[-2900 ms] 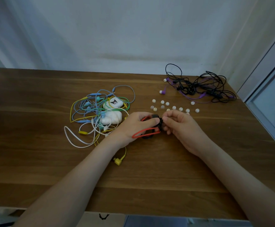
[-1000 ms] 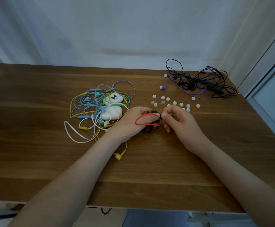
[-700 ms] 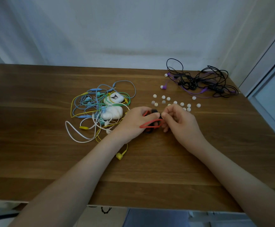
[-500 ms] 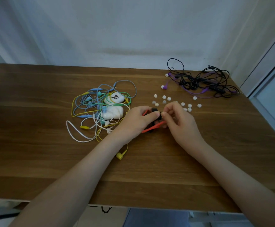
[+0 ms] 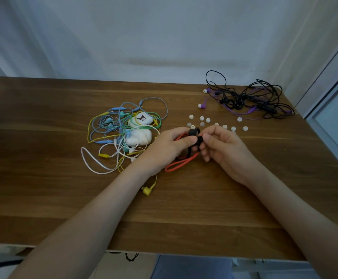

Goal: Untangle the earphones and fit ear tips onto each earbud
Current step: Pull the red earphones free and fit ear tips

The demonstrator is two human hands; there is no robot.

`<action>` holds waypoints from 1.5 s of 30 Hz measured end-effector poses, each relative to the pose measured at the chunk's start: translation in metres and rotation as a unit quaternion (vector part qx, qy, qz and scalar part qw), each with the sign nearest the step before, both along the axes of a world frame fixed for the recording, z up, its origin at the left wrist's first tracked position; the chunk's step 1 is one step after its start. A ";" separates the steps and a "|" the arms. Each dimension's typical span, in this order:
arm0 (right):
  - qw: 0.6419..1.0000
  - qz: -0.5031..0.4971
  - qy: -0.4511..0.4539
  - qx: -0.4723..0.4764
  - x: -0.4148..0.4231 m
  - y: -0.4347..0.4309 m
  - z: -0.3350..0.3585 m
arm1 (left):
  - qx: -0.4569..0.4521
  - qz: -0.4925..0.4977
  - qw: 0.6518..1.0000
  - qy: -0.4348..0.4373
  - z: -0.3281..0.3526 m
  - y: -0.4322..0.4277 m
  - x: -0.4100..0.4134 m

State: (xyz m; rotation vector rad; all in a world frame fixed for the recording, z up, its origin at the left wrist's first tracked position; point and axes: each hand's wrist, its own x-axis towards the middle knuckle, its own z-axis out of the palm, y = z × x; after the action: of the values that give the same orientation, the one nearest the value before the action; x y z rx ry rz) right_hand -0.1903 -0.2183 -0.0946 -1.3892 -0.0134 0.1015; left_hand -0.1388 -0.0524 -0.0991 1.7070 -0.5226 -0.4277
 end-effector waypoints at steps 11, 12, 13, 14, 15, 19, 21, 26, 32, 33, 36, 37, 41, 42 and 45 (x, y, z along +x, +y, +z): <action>0.996 0.069 0.053 -0.035 0.006 -0.007 0.000 | 0.054 -0.028 0.995 -0.078 -0.003 0.005 -0.004; 0.995 0.071 0.054 -0.045 0.007 -0.007 0.000 | 0.061 -0.029 0.994 -0.084 -0.002 0.004 -0.004; 0.994 0.074 0.056 -0.056 0.008 -0.007 0.000 | 0.068 -0.029 0.993 -0.091 -0.003 0.004 -0.004; 0.993 0.078 0.056 -0.067 0.009 -0.007 0.000 | 0.073 -0.028 0.992 -0.097 -0.002 0.004 -0.004; 0.992 0.084 0.053 -0.076 0.008 -0.007 -0.001 | 0.072 -0.030 0.992 -0.098 -0.002 0.004 -0.004; 0.992 0.097 -0.003 -0.079 0.005 -0.006 -0.004 | 0.004 -0.041 0.998 -0.044 0.001 0.005 -0.006; 0.993 0.095 -0.014 -0.065 0.004 -0.006 -0.006 | -0.004 -0.038 0.999 -0.025 0.003 0.004 -0.006; 0.993 0.117 0.033 0.001 0.005 -0.008 0.000 | -0.009 -0.051 0.998 -0.025 0.004 0.004 -0.006; 0.991 0.113 0.068 -0.012 0.006 -0.009 0.003 | 0.045 -0.054 0.995 -0.073 -0.003 0.006 -0.001; 0.992 0.110 0.063 -0.016 0.006 -0.008 0.003 | 0.046 -0.055 0.994 -0.078 -0.003 0.007 -0.001; 0.995 0.089 0.044 -0.016 0.005 -0.006 0.000 | 0.013 -0.047 0.997 -0.053 0.000 0.004 -0.004; 0.996 0.083 0.031 -0.014 0.005 -0.006 -0.001 | -0.003 -0.043 0.999 -0.033 0.002 0.003 -0.005; 0.997 0.080 -0.015 0.012 0.003 -0.004 -0.003 | -0.052 -0.036 0.997 0.039 0.002 0.003 -0.003; 0.997 0.079 -0.022 0.011 0.003 -0.005 -0.004 | -0.054 -0.035 0.997 0.049 0.003 0.003 -0.002; 0.996 0.077 -0.046 -0.016 0.003 -0.006 -0.004 | -0.060 -0.035 0.996 0.060 0.003 0.003 0.000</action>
State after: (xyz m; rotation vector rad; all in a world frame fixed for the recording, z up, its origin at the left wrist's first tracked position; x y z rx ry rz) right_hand -0.1877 -0.2240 -0.0986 -1.4237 -0.1980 0.1669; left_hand -0.1392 -0.0493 -0.0964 1.5405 -0.5114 -0.5347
